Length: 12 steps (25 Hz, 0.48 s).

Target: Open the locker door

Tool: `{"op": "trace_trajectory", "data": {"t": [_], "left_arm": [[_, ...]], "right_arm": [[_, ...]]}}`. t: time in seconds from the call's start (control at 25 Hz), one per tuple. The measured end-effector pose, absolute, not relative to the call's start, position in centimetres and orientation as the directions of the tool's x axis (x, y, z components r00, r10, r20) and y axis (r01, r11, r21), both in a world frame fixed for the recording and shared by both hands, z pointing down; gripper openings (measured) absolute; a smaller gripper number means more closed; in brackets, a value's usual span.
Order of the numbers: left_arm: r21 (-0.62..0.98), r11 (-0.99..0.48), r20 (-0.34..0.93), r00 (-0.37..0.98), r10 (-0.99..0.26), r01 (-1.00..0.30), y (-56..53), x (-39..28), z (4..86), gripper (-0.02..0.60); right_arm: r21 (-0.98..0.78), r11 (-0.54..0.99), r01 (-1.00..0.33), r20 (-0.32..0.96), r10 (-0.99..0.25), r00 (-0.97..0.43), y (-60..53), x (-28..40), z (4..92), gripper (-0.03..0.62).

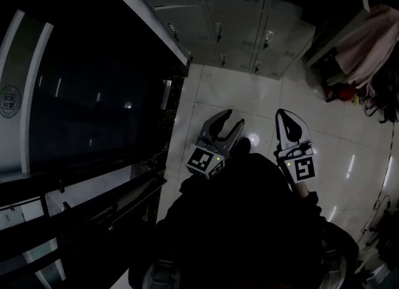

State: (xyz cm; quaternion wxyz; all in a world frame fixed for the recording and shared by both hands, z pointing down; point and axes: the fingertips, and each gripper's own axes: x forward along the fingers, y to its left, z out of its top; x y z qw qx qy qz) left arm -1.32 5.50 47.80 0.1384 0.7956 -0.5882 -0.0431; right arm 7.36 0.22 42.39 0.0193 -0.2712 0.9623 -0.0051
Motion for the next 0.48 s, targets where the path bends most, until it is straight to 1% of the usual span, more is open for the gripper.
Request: {"op": "trace_trajectory", "data": {"t": [0.48], "left_arm": [[0.277,-0.308,0.105,0.347,-0.932,-0.910,6.5,1.2,47.6,0.172]], "right_arm": [[-0.012,0.841,-0.541,-0.026,-0.541,-0.840,1.9,9.1,42.8,0.000]]}}
